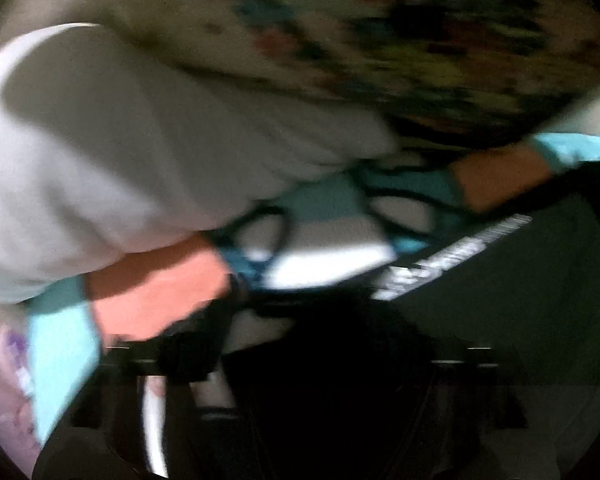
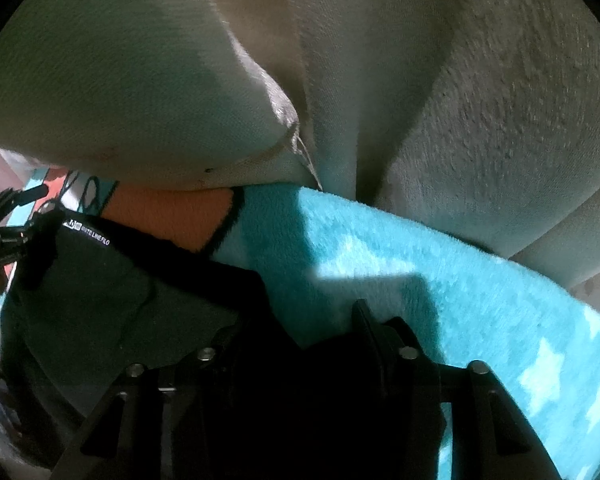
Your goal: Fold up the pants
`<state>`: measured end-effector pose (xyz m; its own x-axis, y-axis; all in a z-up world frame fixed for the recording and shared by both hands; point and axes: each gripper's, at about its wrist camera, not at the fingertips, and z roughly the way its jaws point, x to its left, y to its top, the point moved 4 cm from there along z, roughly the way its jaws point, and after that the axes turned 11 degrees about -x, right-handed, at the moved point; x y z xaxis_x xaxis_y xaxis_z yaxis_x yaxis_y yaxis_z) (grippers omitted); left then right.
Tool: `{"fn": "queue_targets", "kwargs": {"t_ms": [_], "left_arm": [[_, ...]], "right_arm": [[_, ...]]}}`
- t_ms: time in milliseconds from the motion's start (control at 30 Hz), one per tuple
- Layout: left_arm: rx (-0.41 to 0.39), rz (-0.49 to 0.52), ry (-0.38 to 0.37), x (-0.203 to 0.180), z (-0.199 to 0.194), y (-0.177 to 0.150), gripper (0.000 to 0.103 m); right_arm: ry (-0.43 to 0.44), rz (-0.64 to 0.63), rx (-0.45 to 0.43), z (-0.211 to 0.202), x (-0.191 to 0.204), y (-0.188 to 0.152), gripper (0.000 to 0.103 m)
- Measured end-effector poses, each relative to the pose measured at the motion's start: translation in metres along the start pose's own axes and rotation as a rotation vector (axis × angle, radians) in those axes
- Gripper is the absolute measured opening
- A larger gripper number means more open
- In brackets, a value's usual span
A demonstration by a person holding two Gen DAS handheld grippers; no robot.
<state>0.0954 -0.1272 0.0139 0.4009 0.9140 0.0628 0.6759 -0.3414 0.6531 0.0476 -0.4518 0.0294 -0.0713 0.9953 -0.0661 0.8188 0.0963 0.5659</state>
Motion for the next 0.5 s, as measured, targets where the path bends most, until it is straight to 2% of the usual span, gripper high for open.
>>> {"fn": "queue_targets", "kwargs": {"t_ms": [33, 100, 133, 200, 233, 333, 500], "left_arm": [[0.001, 0.016, -0.014, -0.004, -0.001, 0.000, 0.013], [0.003, 0.067, 0.009, -0.012, -0.003, -0.001, 0.012], [0.010, 0.045, -0.009, -0.010, -0.006, -0.001, 0.010], [0.012, -0.037, -0.093, -0.003, -0.019, -0.001, 0.002], [0.007, -0.068, -0.136, -0.001, -0.029, -0.002, 0.002], [-0.014, -0.052, -0.169, -0.005, -0.057, -0.009, 0.002], [-0.047, -0.067, -0.183, -0.016, -0.101, -0.026, 0.002]], "right_arm": [[0.008, -0.004, -0.009, -0.003, 0.003, 0.001, 0.008], [-0.012, -0.050, -0.035, -0.011, 0.009, 0.004, 0.005], [-0.015, -0.068, -0.052, -0.019, 0.011, 0.005, 0.005], [-0.010, -0.081, -0.084, -0.036, 0.013, 0.008, 0.004], [-0.006, -0.098, -0.112, -0.051, 0.014, 0.010, 0.004], [-0.008, -0.177, -0.154, -0.085, 0.025, 0.009, 0.004], [-0.045, -0.387, -0.199, -0.138, 0.059, -0.011, 0.004]]}}
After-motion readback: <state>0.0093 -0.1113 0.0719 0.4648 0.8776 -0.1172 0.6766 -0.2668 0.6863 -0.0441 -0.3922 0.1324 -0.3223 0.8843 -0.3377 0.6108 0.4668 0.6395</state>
